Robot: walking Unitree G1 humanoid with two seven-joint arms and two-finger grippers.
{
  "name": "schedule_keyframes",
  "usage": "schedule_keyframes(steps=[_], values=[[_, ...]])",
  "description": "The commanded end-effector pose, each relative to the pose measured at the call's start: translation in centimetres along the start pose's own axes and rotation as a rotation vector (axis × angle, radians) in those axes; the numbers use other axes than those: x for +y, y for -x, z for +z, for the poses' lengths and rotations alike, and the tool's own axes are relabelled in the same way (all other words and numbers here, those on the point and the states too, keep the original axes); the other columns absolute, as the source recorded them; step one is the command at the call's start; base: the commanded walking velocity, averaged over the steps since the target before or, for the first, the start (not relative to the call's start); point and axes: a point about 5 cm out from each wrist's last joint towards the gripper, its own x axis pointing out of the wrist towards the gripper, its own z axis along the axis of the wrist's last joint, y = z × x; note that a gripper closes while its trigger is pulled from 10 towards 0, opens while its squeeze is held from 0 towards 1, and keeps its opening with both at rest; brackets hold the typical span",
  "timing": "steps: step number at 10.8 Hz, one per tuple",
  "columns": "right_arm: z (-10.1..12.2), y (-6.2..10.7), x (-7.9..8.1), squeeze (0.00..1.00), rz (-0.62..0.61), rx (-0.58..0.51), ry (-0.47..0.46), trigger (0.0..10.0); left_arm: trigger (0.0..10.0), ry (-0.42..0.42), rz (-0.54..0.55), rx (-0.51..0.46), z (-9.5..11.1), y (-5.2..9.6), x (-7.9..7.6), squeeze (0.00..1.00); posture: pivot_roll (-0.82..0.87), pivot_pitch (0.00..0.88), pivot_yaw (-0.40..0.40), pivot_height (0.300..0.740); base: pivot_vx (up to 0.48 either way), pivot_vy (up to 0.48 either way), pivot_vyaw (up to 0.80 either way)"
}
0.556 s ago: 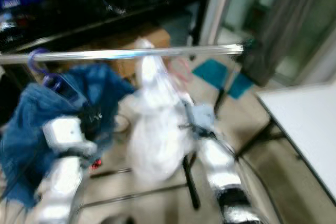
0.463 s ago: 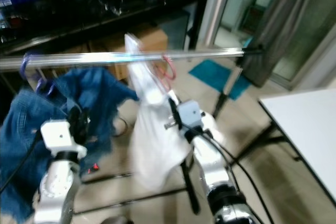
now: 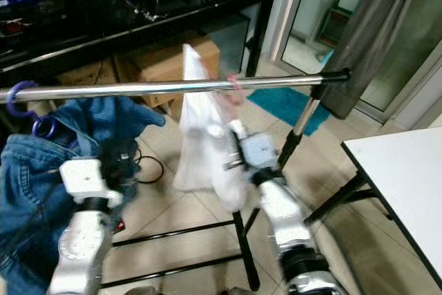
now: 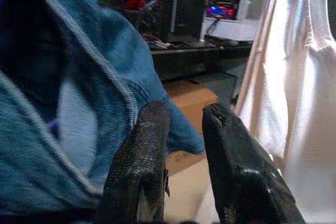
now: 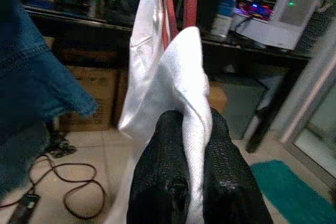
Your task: Hang hanger
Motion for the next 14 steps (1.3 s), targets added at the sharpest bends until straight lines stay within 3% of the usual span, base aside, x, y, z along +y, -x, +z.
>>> schedule_keyframes(steps=[1, 4, 6, 10, 14], values=[[0.9, -0.4, -0.8, 0.0, -0.02, -0.037, 0.008, 10.0, 10.0, 0.003, -0.015, -0.004, 0.1, -0.1, -0.4, 0.0, 0.09, 0.0, -0.026, 0.74, 0.0, 0.0, 0.0], [2.8, -2.3, -0.4, 0.0, 0.001, -0.012, 0.037, 10.0, 10.0, -0.003, -0.03, -0.001, 0.2, -0.2, -0.5, 0.0, 0.09, 0.0, -0.024, 0.74, 0.0, 0.0, 0.0], [2.9, -2.9, -0.1, 0.0, 0.027, 0.053, 0.072, 10.0, 10.0, -0.024, -0.062, 0.012, 0.1, -0.4, -0.5, 0.0, 0.09, 0.0, -0.024, 0.74, 0.0, 0.0, 0.0], [2.5, -1.9, 0.0, 0.0, 0.129, 0.21, 0.179, 10.0, 10.0, -0.116, -0.165, 0.049, 0.1, -0.4, -0.6, 0.0, 0.09, 0.0, -0.023, 0.74, 0.0, 0.0, 0.0], [2.7, -0.7, -0.1, 0.0, 0.224, 0.307, 0.227, 10.0, 10.0, -0.164, -0.219, 0.052, 0.3, -0.5, -1.0, 0.0, 0.08, 0.0, -0.025, 0.74, 0.0, 0.0, 0.0]])
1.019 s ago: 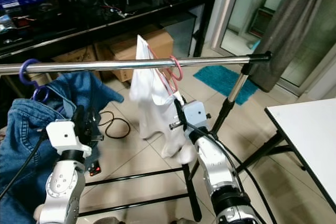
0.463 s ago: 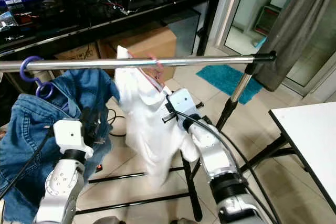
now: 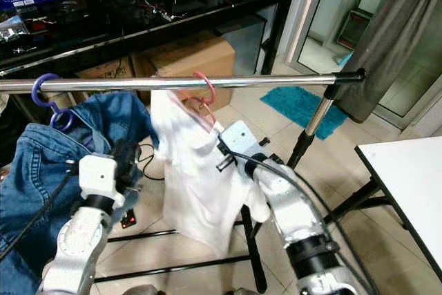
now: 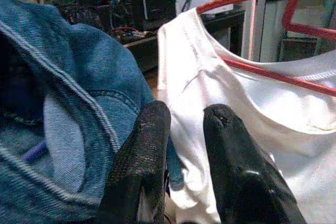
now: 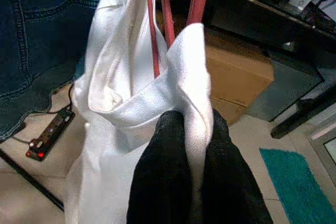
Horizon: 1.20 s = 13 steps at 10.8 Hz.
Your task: Hang hanger
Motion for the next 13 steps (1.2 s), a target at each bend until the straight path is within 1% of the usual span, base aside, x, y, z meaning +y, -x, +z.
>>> schedule_keyframes(steps=[1, 2, 3, 5, 7, 8, 9, 10, 11, 12, 13], values=[[-0.5, 0.4, 0.0, 0.0, 0.014, 0.042, 0.013, 10.0, 10.0, -0.007, -0.029, -0.012, 0.4, -0.2, -0.5, 0.0, 0.07, 0.0, -0.028, 0.74, 0.0, 0.0, 0.0], [-0.2, 0.6, 0.0, 0.56, 0.027, 0.034, -0.01, 10.0, 10.0, -0.003, -0.032, -0.011, 0.4, -0.2, -0.7, 0.0, 0.07, 0.0, -0.032, 0.74, 0.0, 0.0, 0.0], [0.0, 0.8, 0.2, 1.0, 0.047, 0.016, -0.05, 10.0, 10.0, 0.006, -0.031, -0.01, 0.4, -0.1, -0.8, 0.0, 0.07, 0.0, -0.031, 0.74, 0.0, 0.0, 0.0], [0.1, 1.3, 0.4, 1.0, 0.066, 0.009, -0.077, 10.0, 10.0, 0.014, -0.033, -0.007, 0.3, 0.0, -1.0, 0.0, 0.07, 0.0, -0.029, 0.74, 0.0, 0.0, 0.0], [-0.4, 2.6, 0.0, 1.0, 0.037, -0.019, -0.132, 10.0, 10.0, 0.023, -0.037, -0.006, 0.1, 0.3, -1.1, 0.0, 0.06, 0.0, -0.024, 0.74, 0.0, 0.0, 0.0], [-0.8, 3.5, -0.2, 0.0, 0.026, -0.026, -0.165, 10.0, 10.0, 0.032, -0.038, -0.009, 0.1, 0.5, -1.1, 0.0, 0.06, 0.0, -0.022, 0.74, 0.0, 0.0, 0.0], [-1.3, 4.3, -0.6, 0.0, -0.003, -0.032, -0.178, 10.0, 10.0, 0.049, -0.035, -0.014, 0.0, 0.7, -1.2, 0.0, 0.06, 0.0, -0.021, 0.74, 0.0, 0.0, 0.0], [-2.1, 5.5, -1.0, 0.0, -0.023, -0.055, -0.224, 10.0, 10.0, 0.081, -0.022, -0.015, -0.2, 1.0, -1.2, 0.0, 0.05, 0.0, -0.018, 0.74, 0.0, 0.0, 0.0], [-2.6, 6.2, -0.9, 0.0, -0.005, -0.073, -0.248, 10.0, 10.0, 0.105, -0.015, -0.005, -0.6, 1.3, -1.3, 0.0, 0.05, 0.0, -0.018, 0.74, 0.0, 0.0, 0.0], [-2.8, 6.6, -0.8, 0.0, 0.006, -0.085, -0.284, 10.0, 10.0, 0.112, -0.012, 0.011, -1.0, 1.5, -1.4, 0.0, 0.05, 0.0, -0.018, 0.74, 0.0, 0.0, 0.0], [-3.8, 7.0, -0.3, 0.0, 0.034, -0.083, -0.332, 10.0, 10.0, 0.127, -0.013, 0.047, -1.9, 1.7, -1.4, 0.0, 0.05, 0.0, -0.018, 0.74, 0.0, 0.0, 0.0]])
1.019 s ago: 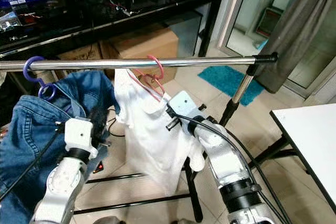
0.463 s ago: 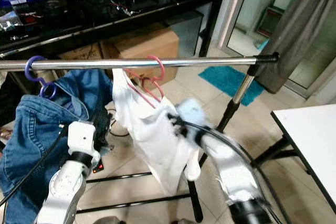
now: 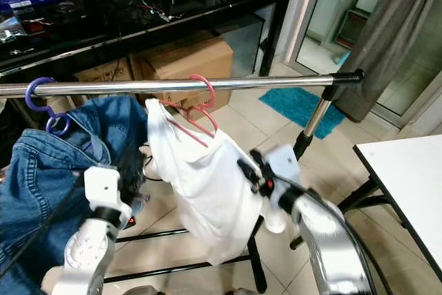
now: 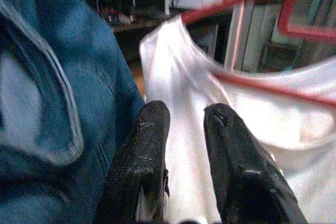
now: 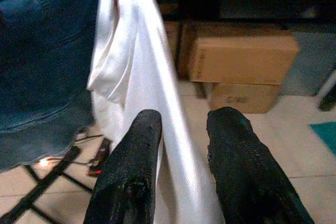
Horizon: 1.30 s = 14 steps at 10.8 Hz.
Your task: Hang hanger
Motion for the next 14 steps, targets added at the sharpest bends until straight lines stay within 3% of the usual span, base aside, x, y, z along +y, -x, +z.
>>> schedule_keyframes(steps=[1, 6, 9, 11, 13, 14], values=[[-1.1, 0.8, -0.6, 0.0, -0.013, -0.002, -0.041, 10.0, 10.0, 0.021, 0.004, 0.038, -1.0, 0.4, 0.1, 0.0, 0.05, 0.0, -0.018, 0.74, 0.0, 0.0, 0.0], [-7.6, 2.7, -1.3, 0.0, 0.017, 0.137, -0.094, 10.0, 10.0, 0.025, 0.02, 0.259, -6.3, 2.4, 0.9, 0.0, 0.06, 0.0, -0.02, 0.74, 0.0, 0.0, 0.0], [-11.8, 4.4, -1.2, 0.0, -0.021, 0.307, -0.092, 10.0, 10.0, 0.051, 0.069, 0.497, -10.5, 5.4, 2.4, 0.0, 0.06, 0.0, -0.02, 0.74, 0.0, 0.0, 0.0], [-12.3, 4.0, -1.6, 0.0, -0.044, 0.328, -0.122, 10.0, 10.0, 0.072, 0.064, 0.591, -11.9, 6.7, 2.3, 0.0, 0.06, 0.0, -0.018, 0.74, 0.0, 0.0, 0.0], [-12.6, 3.2, -1.5, 0.0, 0.002, 0.395, -0.094, 10.0, 10.0, 0.104, 0.083, 0.672, -12.9, 7.5, 2.5, 0.0, 0.06, 0.0, -0.02, 0.74, 0.0, 0.0, 0.0], [-13.2, 2.3, -1.9, 0.0, -0.007, 0.532, -0.037, 10.0, 10.0, 0.098, 0.11, 0.73, -13.4, 8.0, 3.1, 0.0, 0.06, 0.0, -0.02, 0.74, 0.0, 0.0, 0.0]])
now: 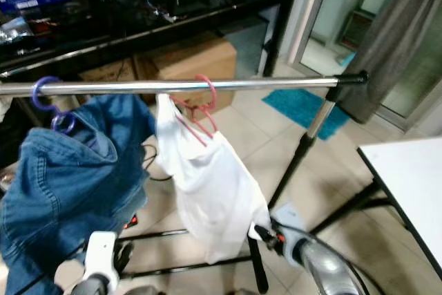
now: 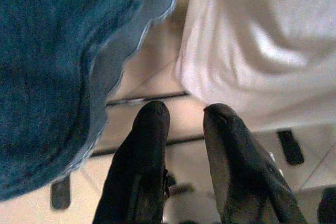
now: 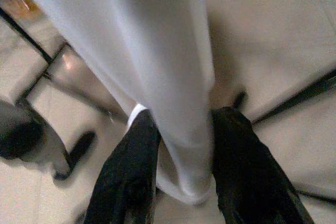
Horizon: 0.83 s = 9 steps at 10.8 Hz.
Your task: Hang hanger
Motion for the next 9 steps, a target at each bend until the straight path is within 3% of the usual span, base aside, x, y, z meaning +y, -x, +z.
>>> schedule_keyframes(steps=[1, 3, 4, 9], values=[[-1.0, 0.0, -0.5, 0.0, -0.028, 0.121, 0.01, 10.0, 10.0, 0.002, 0.015, 0.019, 0.0, -0.1, 0.3, 0.0, 0.06, 0.0, -0.022, 0.74, 0.0, 0.0, 0.0], [-3.4, 1.1, -1.0, 0.0, 0.003, 0.306, 0.009, 10.0, 10.0, -0.028, -0.023, -0.002, 1.0, -0.7, -0.1, 0.0, 0.06, 0.0, -0.025, 0.74, 0.0, 0.0, 0.0], [-4.0, 1.2, -0.8, 0.0, 0.019, 0.344, 0.005, 10.0, 10.0, -0.031, -0.027, 0.008, 1.0, -0.8, -0.2, 0.0, 0.06, 0.0, -0.025, 0.74, 0.0, 0.0, 0.0], [-4.6, 1.2, -0.7, 0.0, 0.021, 0.417, -0.052, 10.0, 10.0, -0.041, -0.042, 0.063, 0.2, -0.8, -0.9, 0.0, 0.05, 0.0, -0.022, 0.74, 0.0, 0.0, 0.0]])
